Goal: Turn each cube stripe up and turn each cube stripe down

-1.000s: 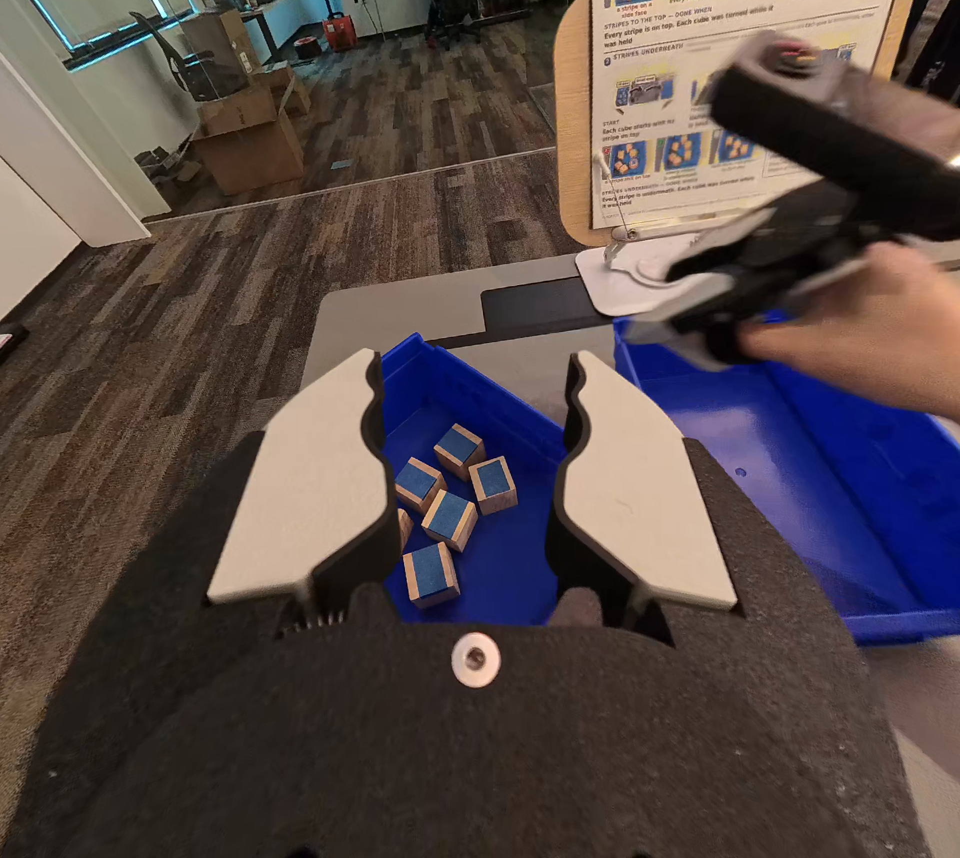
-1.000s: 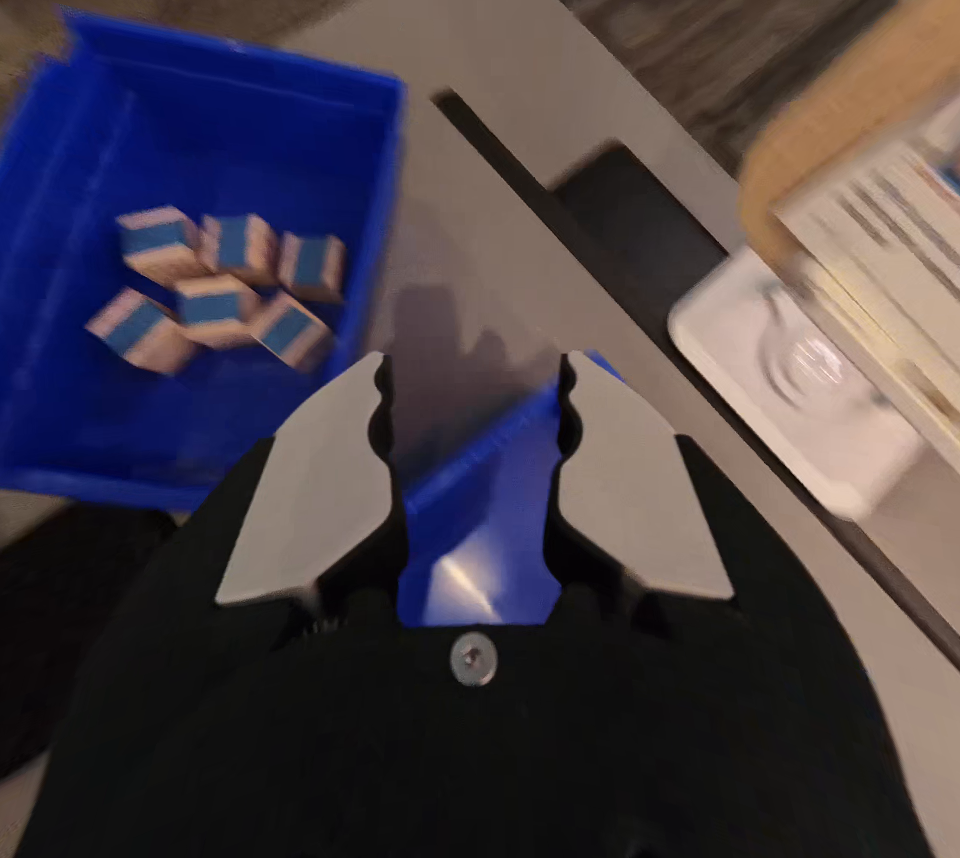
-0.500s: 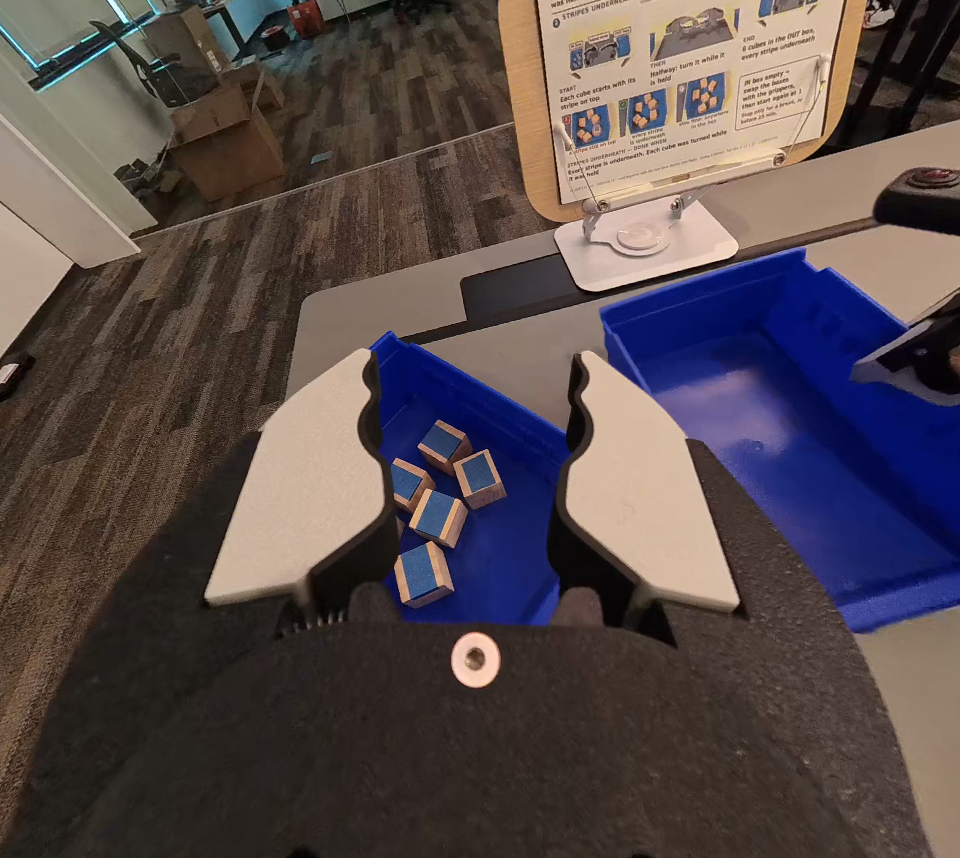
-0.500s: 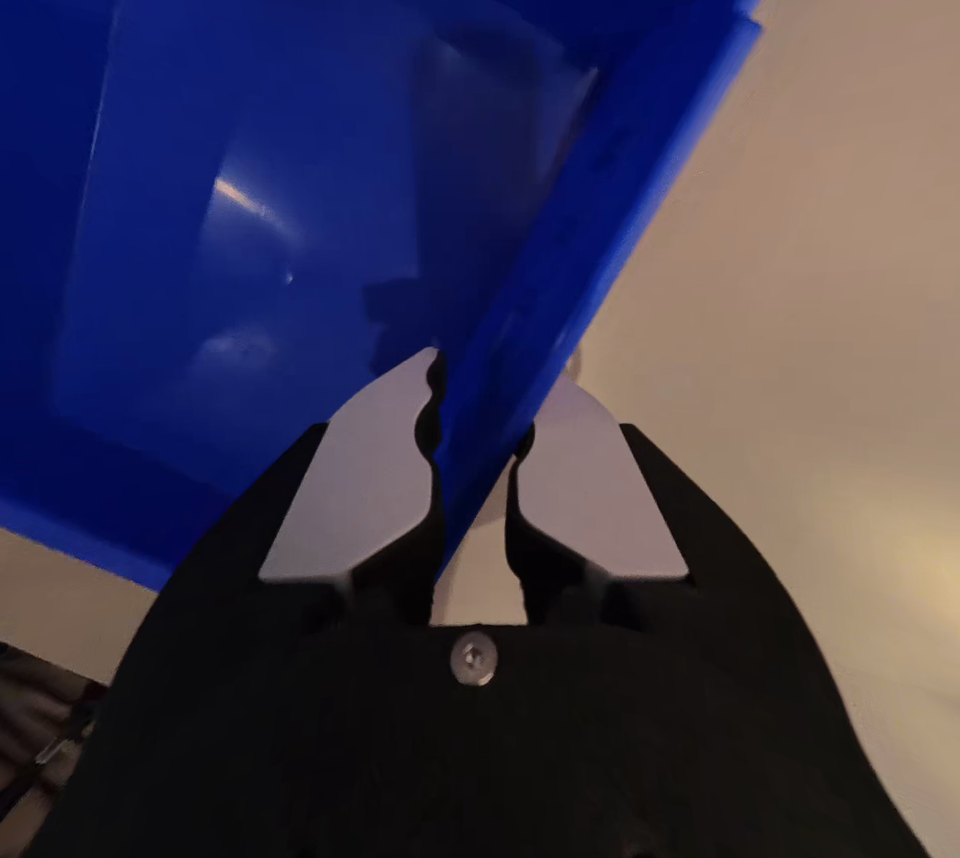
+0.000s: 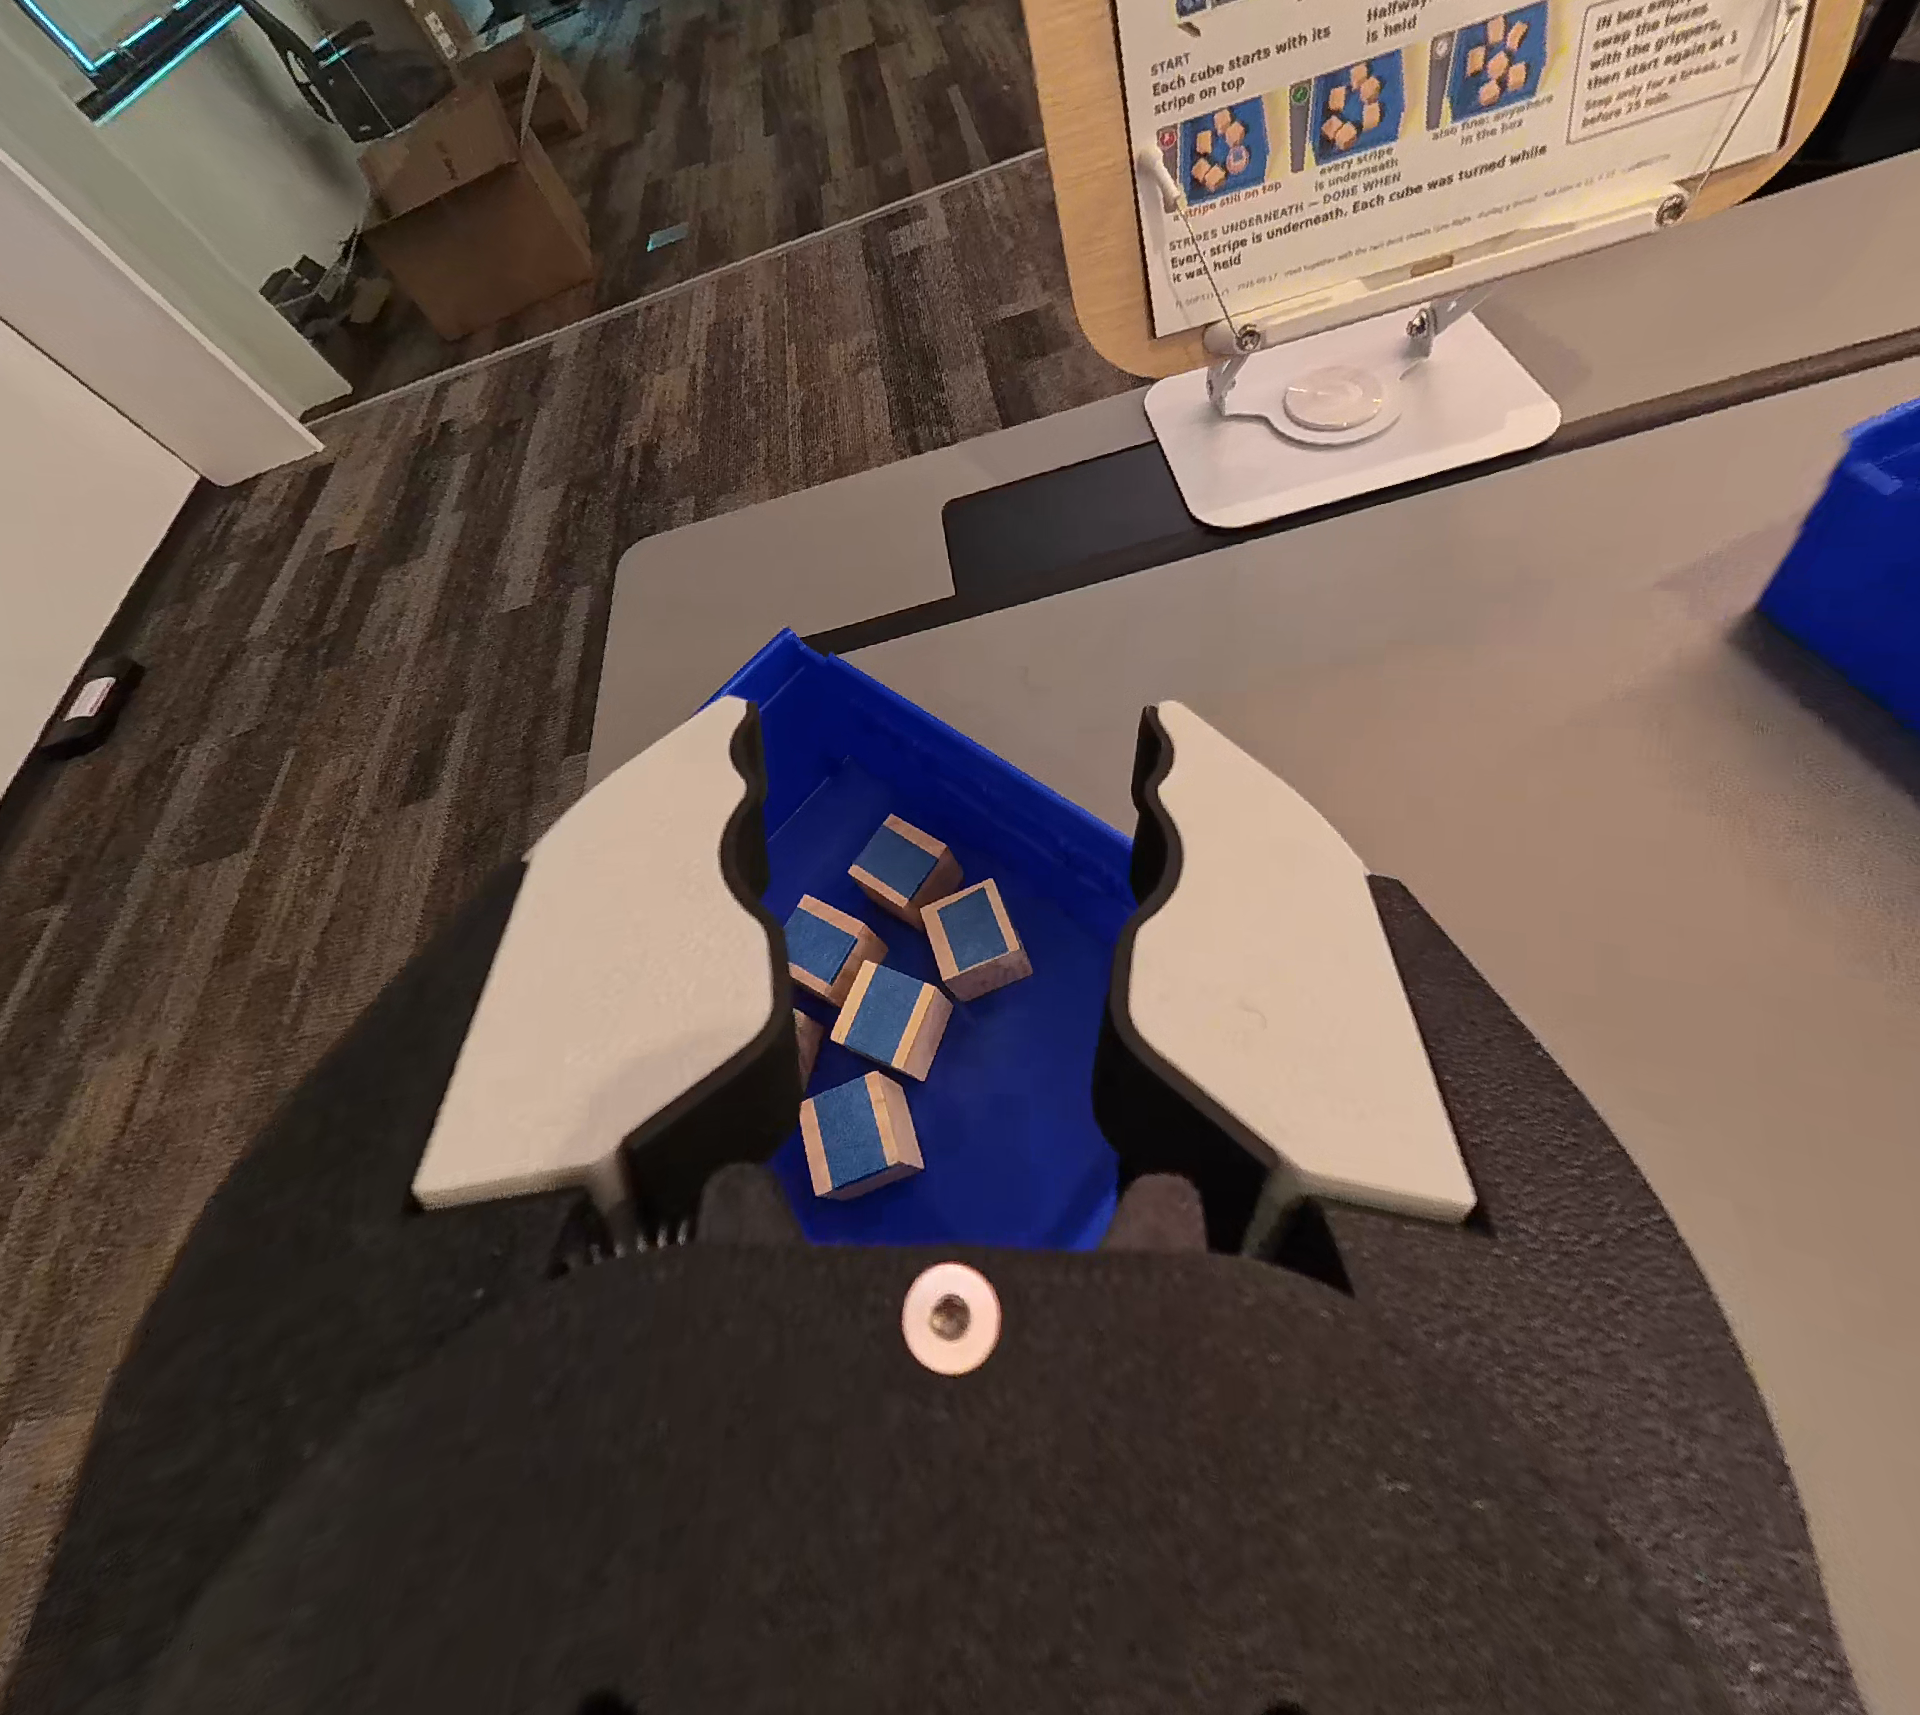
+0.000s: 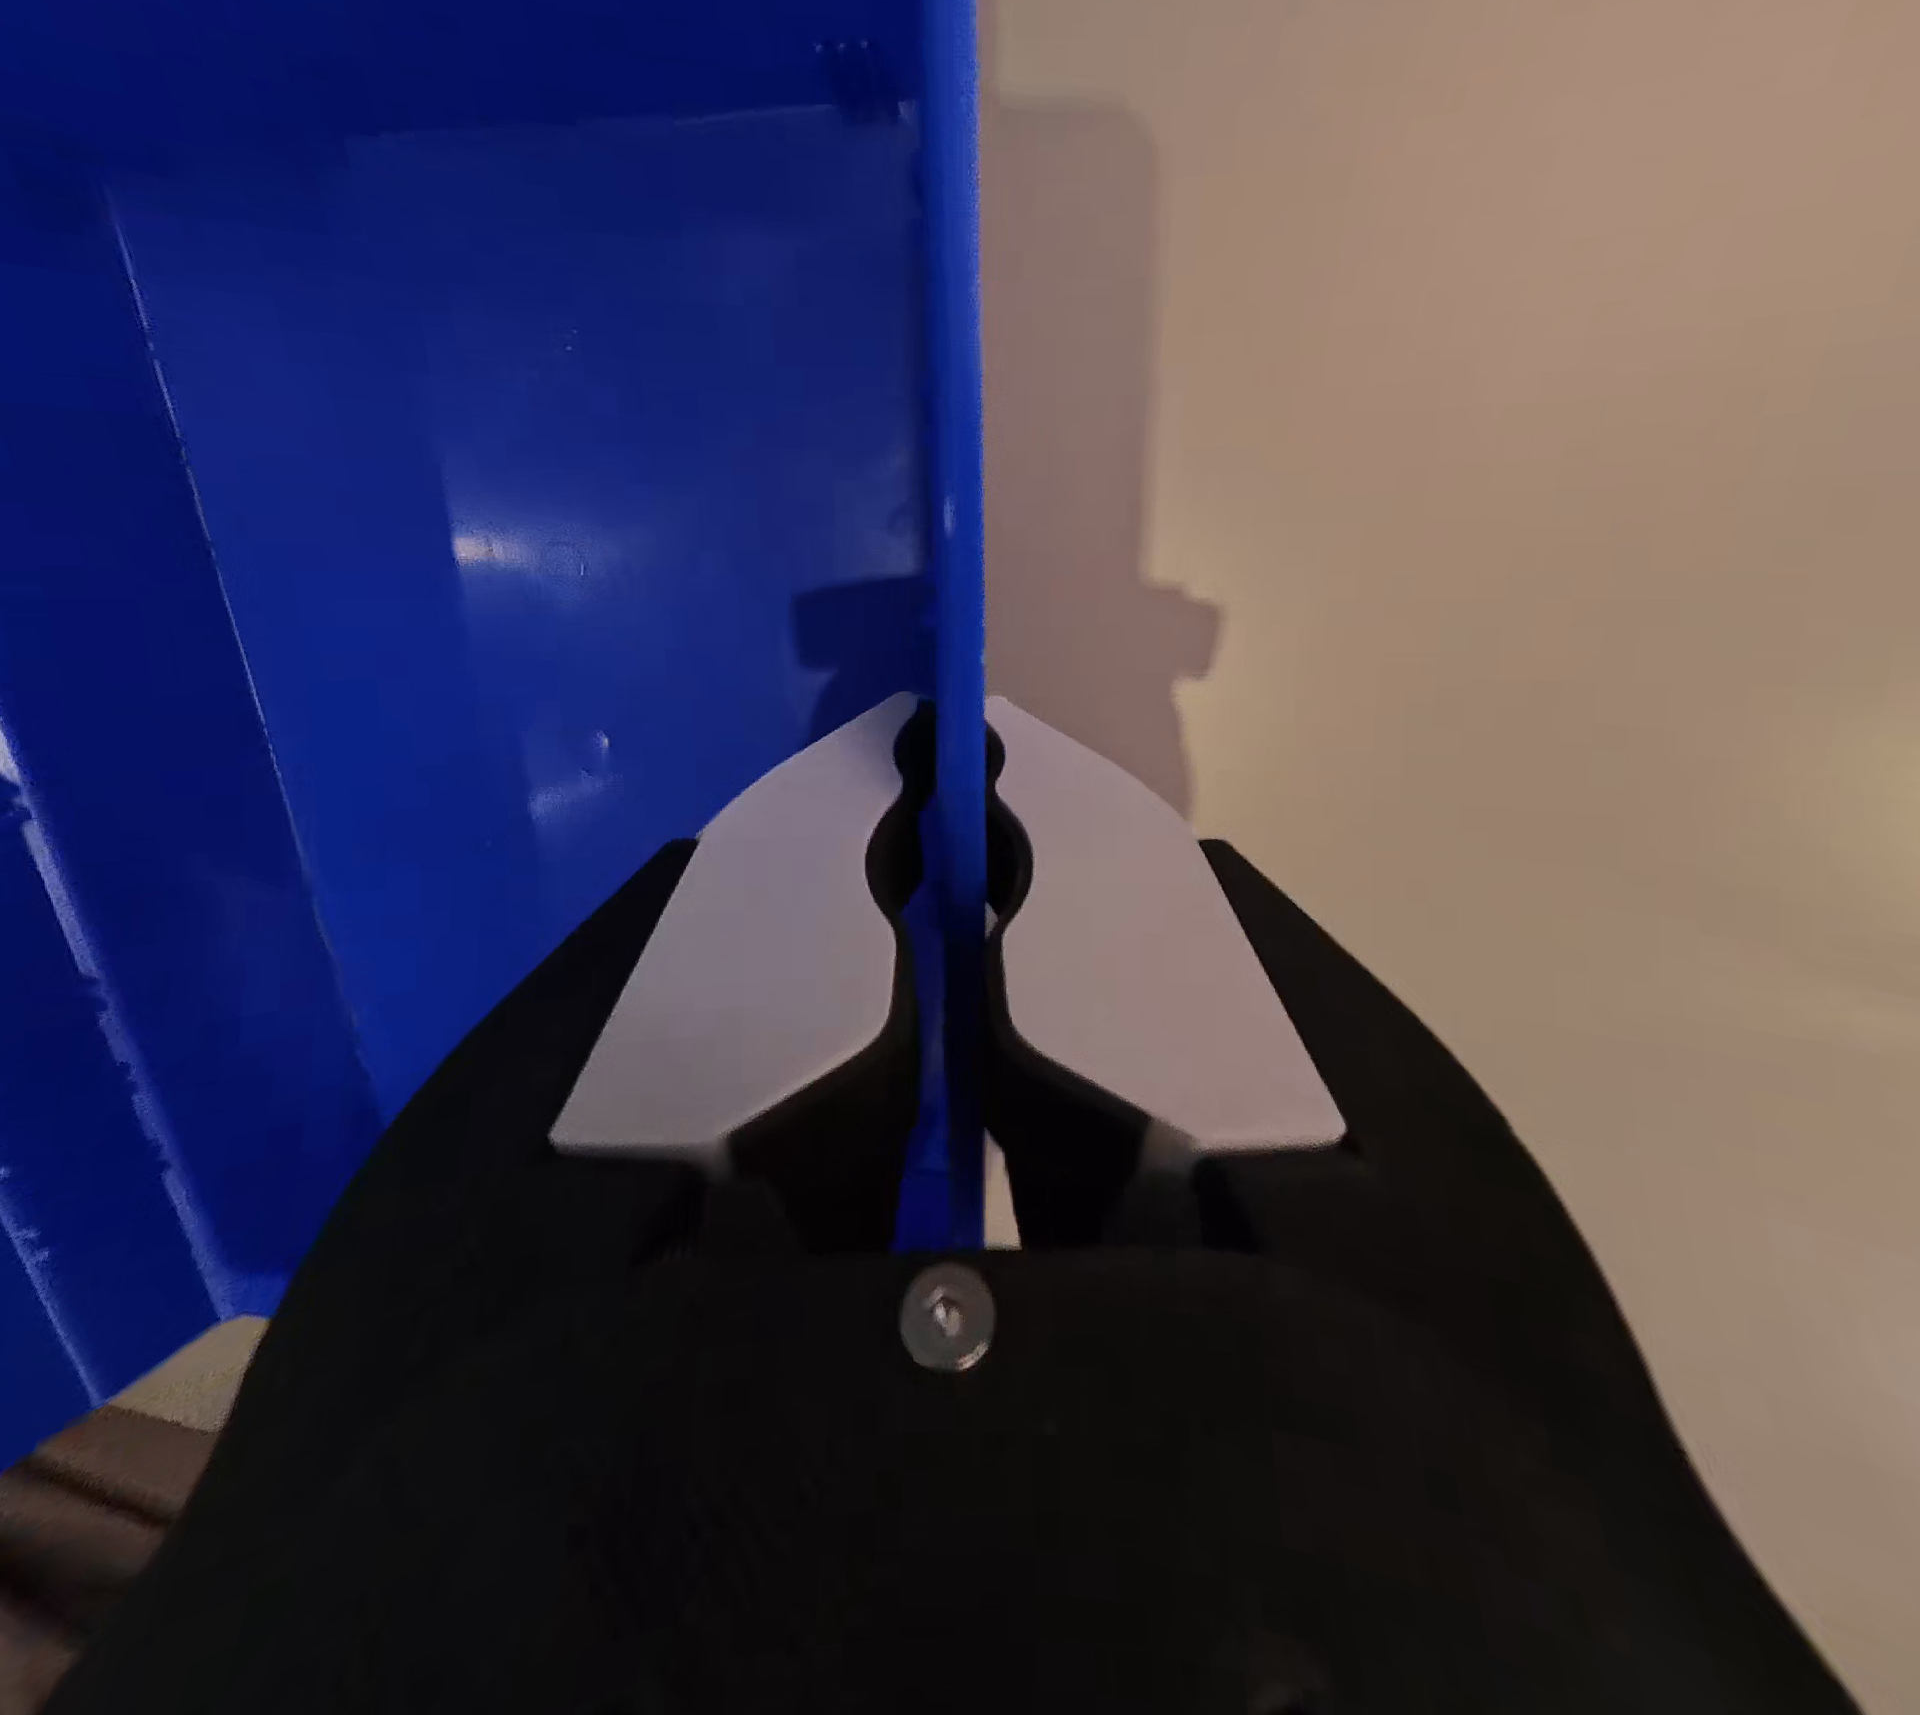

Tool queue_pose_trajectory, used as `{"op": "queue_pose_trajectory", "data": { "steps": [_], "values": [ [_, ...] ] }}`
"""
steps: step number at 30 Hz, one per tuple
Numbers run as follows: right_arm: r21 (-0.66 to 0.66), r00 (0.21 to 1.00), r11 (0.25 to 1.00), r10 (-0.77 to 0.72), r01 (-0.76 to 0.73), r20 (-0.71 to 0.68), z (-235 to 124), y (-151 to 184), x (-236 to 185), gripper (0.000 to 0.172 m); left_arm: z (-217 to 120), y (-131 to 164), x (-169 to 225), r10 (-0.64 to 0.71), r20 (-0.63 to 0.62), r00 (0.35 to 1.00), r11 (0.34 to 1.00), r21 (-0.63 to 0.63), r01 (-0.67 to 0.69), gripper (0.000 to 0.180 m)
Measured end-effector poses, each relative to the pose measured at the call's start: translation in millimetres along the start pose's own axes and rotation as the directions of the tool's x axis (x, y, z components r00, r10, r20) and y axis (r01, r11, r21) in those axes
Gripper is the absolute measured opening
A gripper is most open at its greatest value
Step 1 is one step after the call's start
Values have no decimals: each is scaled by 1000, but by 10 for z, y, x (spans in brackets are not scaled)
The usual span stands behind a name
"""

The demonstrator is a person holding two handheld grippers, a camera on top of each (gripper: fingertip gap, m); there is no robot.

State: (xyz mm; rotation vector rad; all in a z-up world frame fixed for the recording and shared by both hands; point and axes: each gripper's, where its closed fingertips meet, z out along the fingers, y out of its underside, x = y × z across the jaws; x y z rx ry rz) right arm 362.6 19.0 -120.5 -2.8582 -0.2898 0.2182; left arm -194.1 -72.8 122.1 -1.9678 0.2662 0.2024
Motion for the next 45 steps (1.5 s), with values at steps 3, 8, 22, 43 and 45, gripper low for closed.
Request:
{"op": "queue_pose_trajectory", "data": {
  "steps": [3,8,22,43,45],
  "values": [
    [16,998,998,63,-63,-23,-68,63,438,8,77,1,42,24,13,1000,1000,-19,-23,68],
    [24,992,992,122,-121,-29,-119,79,869,7,183,153,-156,2,64,998,995,-101,5,71],
    [501,979,865,121,-23,-164,-1239,-349,869,53,10,1359,-1621,-376,373,848,815,-302,494,50],
    [683,979,714,-16,152,-201,-1792,-566,157,52,686,2625,-1155,-353,261,899,386,-834,393,23],
    [671,977,722,-30,168,-212,-1762,-581,122,52,711,2630,-1172,-321,263,910,383,-843,378,23]
  ]
}}
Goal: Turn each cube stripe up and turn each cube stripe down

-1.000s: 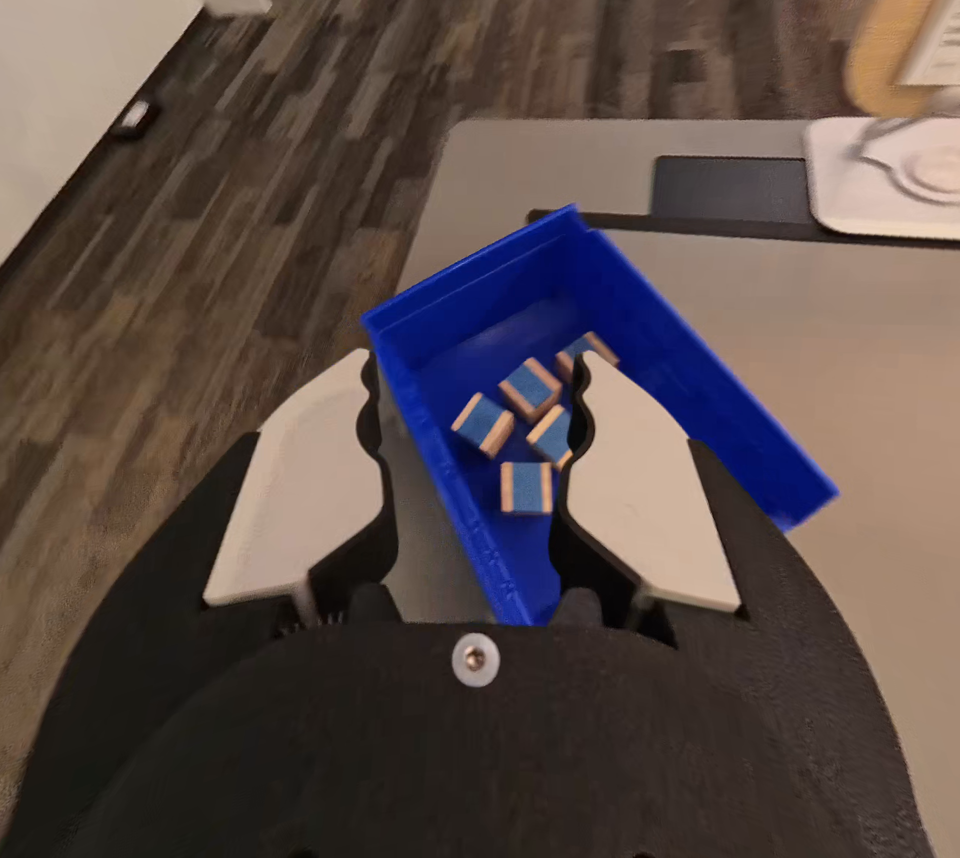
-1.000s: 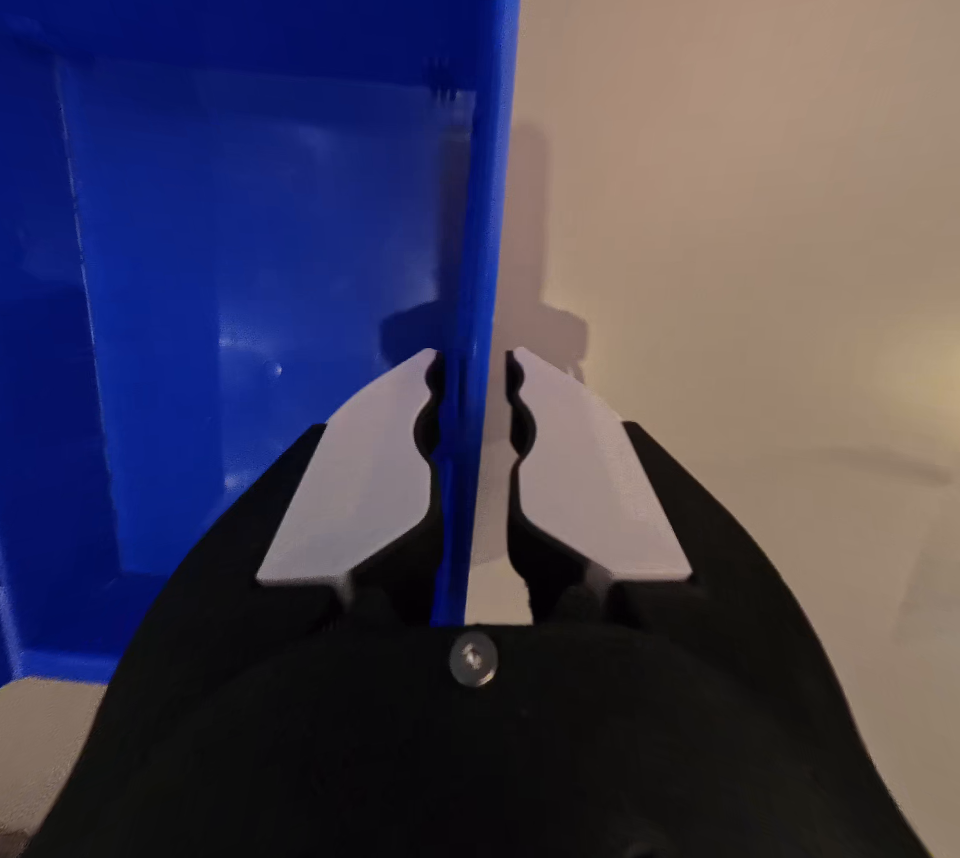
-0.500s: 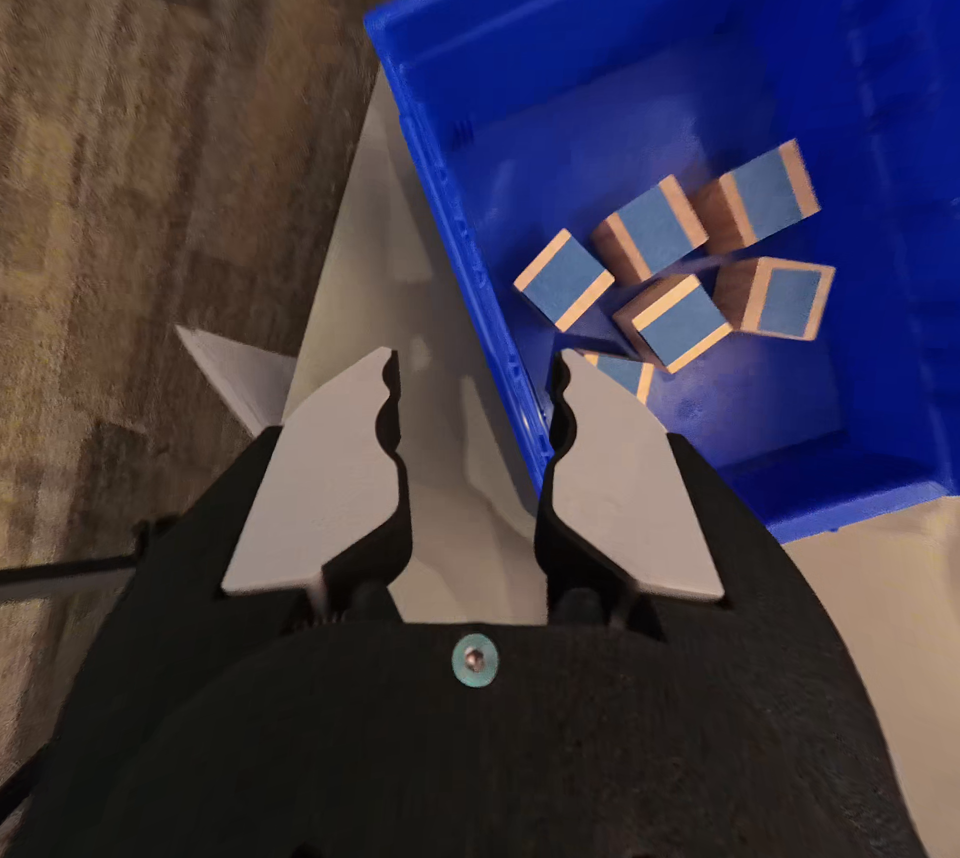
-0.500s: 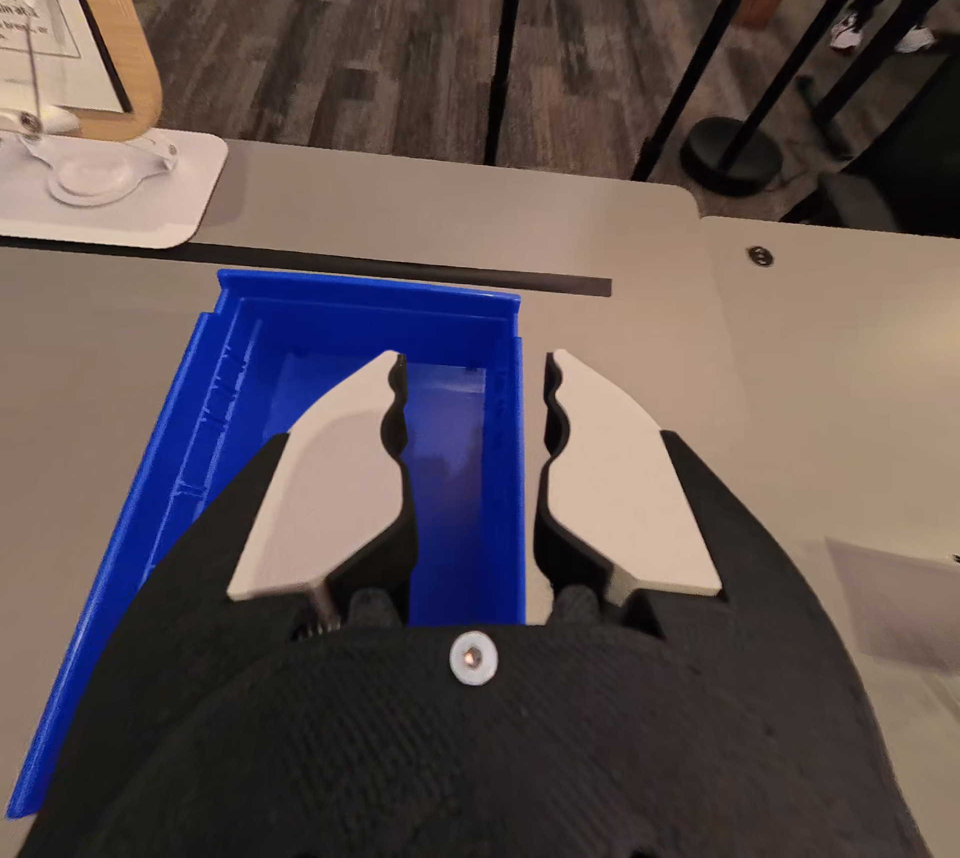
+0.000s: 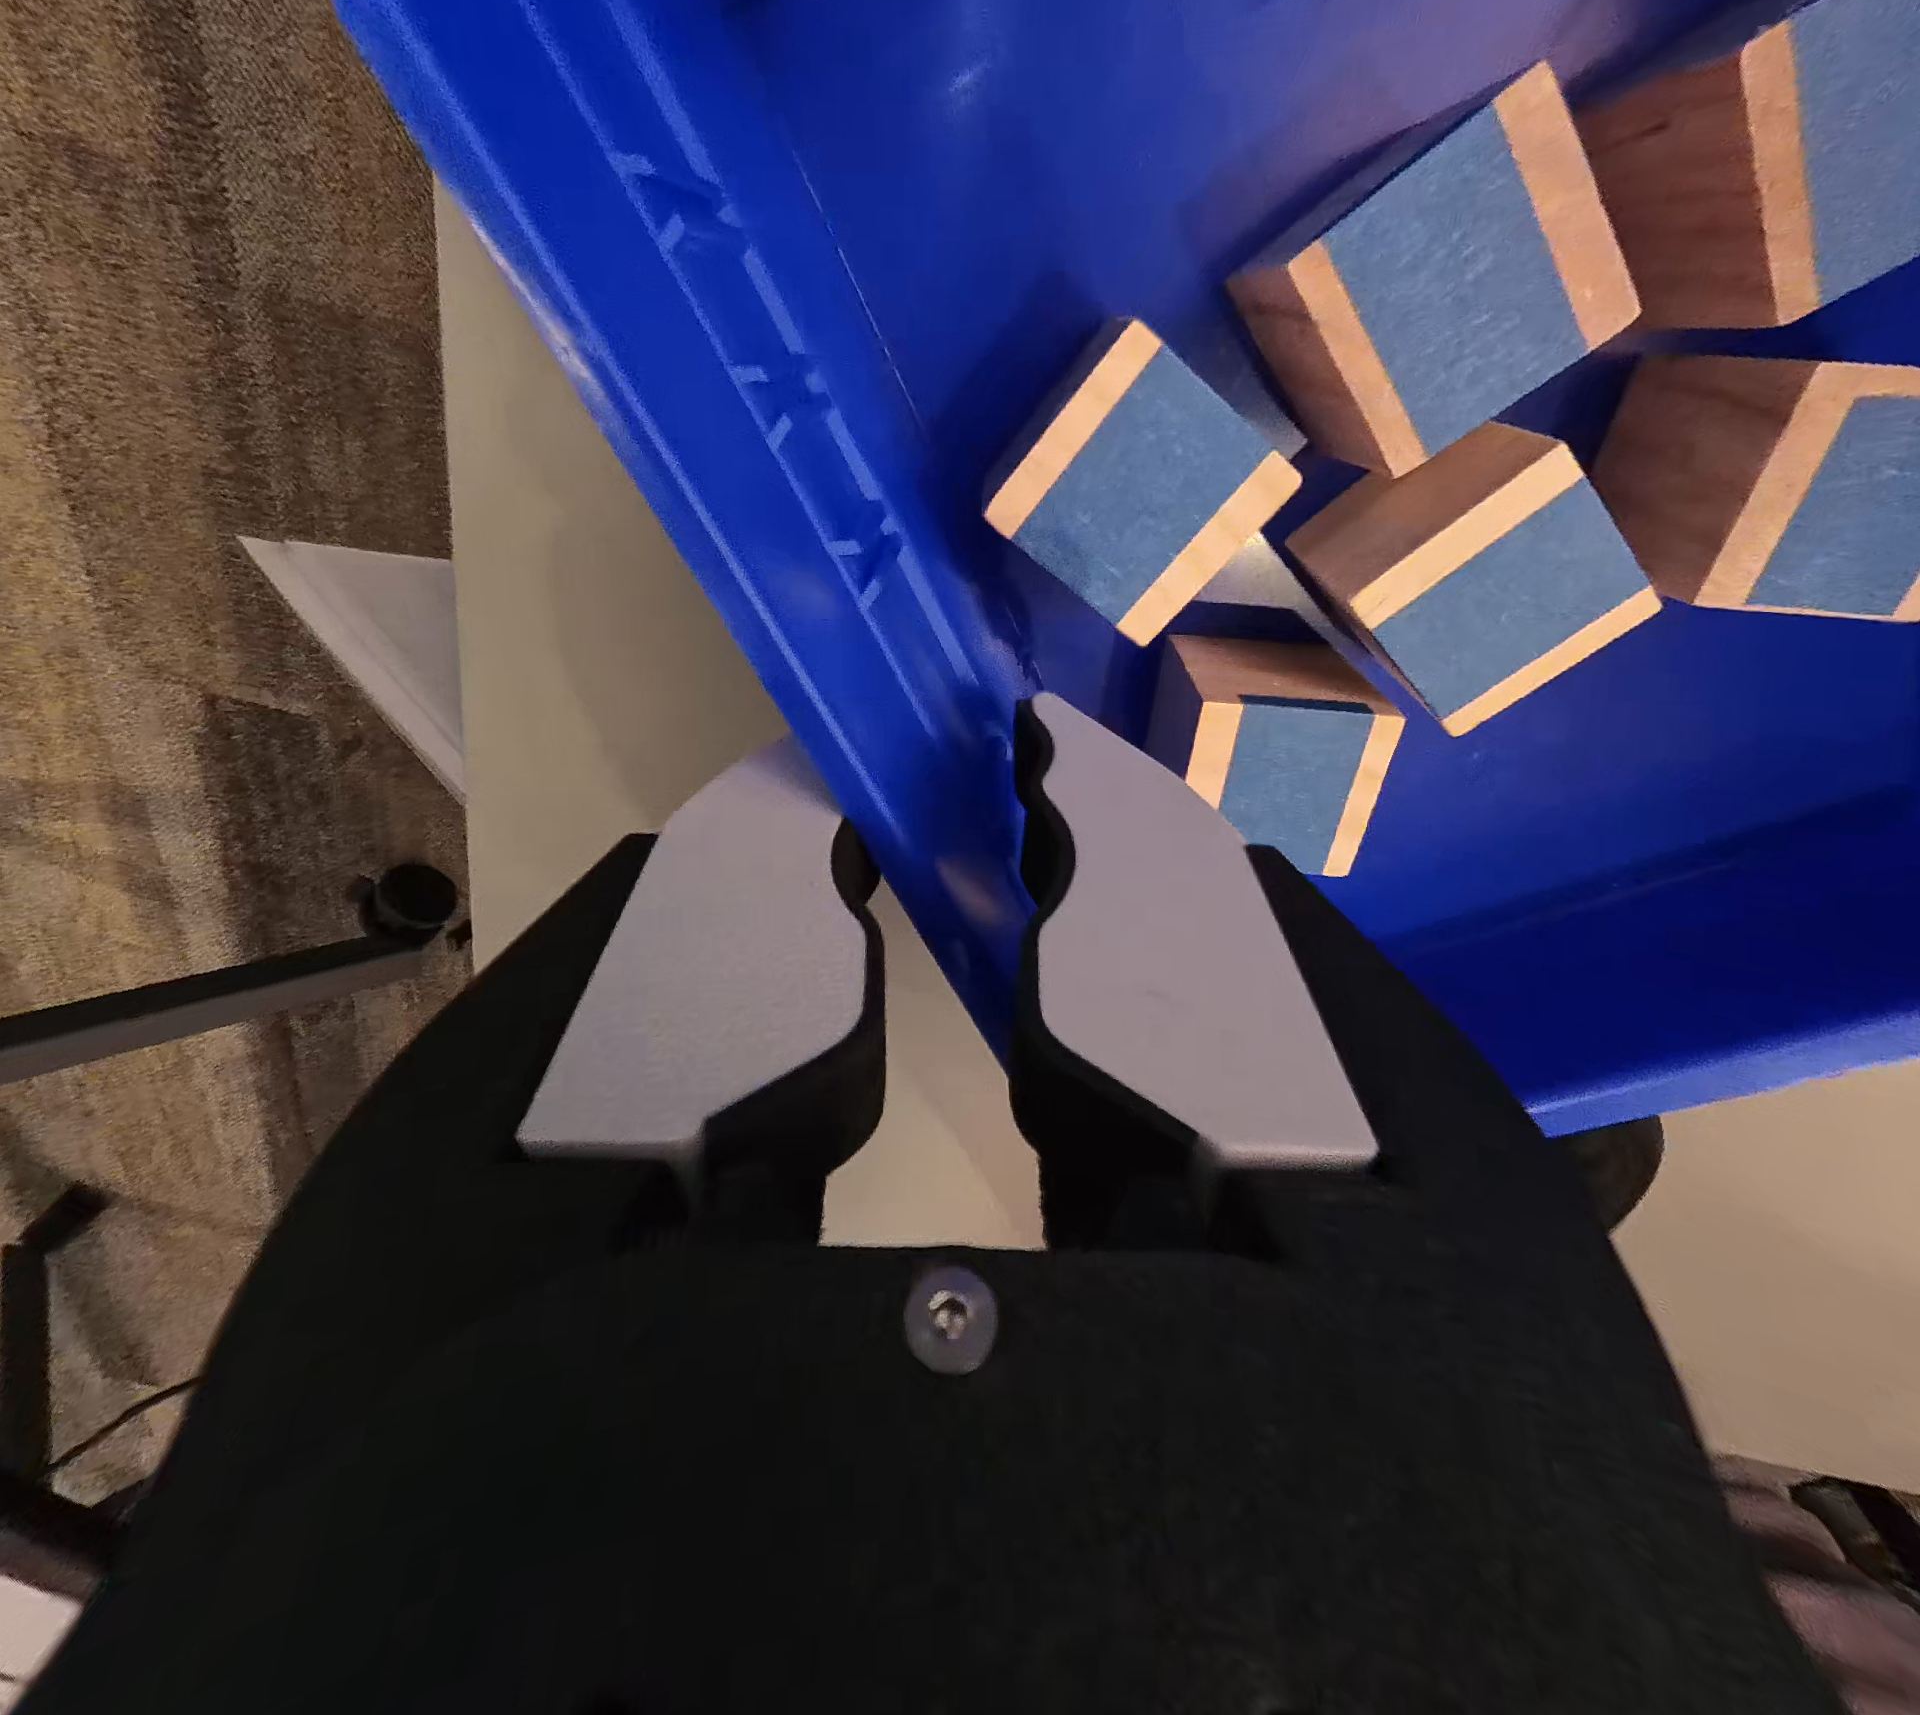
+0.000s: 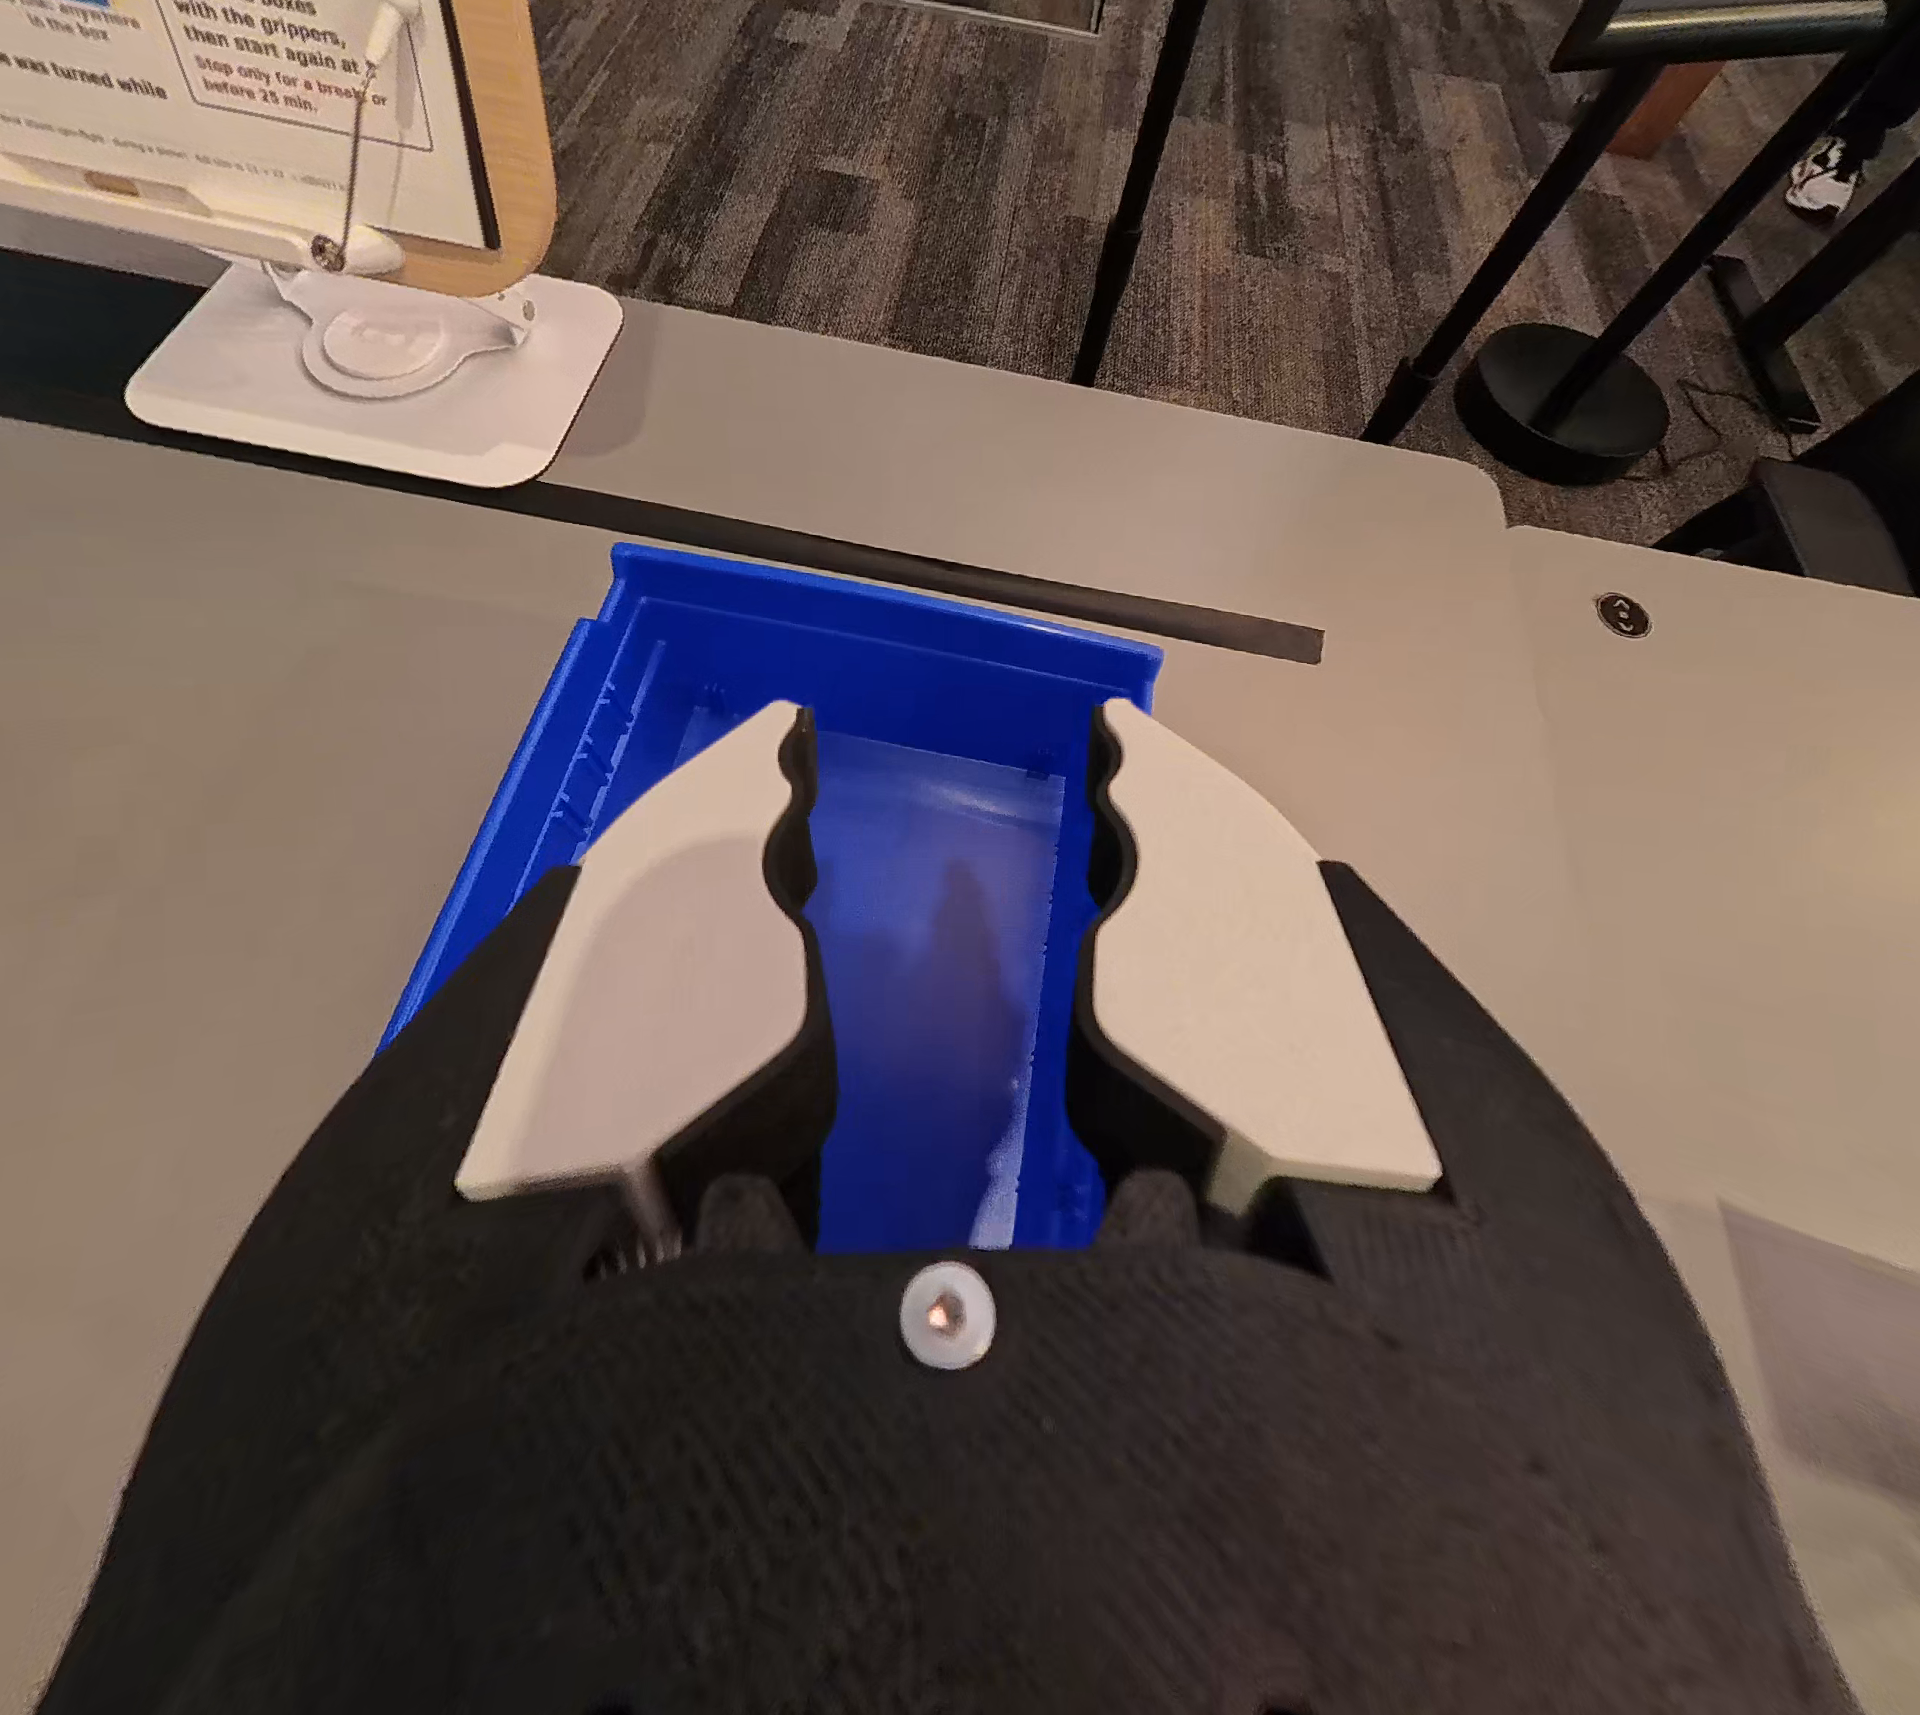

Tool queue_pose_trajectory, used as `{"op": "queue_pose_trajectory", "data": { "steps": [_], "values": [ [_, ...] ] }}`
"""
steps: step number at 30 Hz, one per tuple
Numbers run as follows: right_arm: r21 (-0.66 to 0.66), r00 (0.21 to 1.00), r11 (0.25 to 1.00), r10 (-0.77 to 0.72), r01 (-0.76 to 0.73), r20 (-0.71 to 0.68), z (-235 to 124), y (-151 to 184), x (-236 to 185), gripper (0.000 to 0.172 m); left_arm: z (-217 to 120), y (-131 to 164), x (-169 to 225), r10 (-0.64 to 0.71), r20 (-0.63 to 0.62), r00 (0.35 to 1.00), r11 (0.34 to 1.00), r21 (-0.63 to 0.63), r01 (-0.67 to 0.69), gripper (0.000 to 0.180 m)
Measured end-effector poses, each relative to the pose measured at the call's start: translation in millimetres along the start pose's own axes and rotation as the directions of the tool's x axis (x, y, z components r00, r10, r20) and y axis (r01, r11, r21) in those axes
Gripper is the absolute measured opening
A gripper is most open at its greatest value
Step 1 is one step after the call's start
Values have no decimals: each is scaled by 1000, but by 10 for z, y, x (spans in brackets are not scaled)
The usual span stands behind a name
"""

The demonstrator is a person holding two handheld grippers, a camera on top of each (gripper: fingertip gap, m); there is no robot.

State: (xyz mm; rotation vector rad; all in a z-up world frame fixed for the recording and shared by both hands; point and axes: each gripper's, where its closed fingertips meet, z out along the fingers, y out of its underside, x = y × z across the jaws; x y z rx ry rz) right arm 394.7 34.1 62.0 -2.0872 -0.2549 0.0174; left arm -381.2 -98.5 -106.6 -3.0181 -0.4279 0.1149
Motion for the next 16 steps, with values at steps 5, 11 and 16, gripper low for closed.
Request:
{"op": "queue_pose_trajectory", "data": {
  "steps": [5,11,16],
  "values": [
    [-23,999,999,-44,44,17,85,8,-123,50,13,-222,108,85,-9,996,994,64,-84,18],
    [-87,993,989,-118,120,31,227,86,-282,49,28,-504,350,286,58,956,947,133,-291,21],
    [-121,984,977,-168,173,54,324,134,-427,49,36,-761,589,425,99,900,872,221,-436,22]
  ]
}}
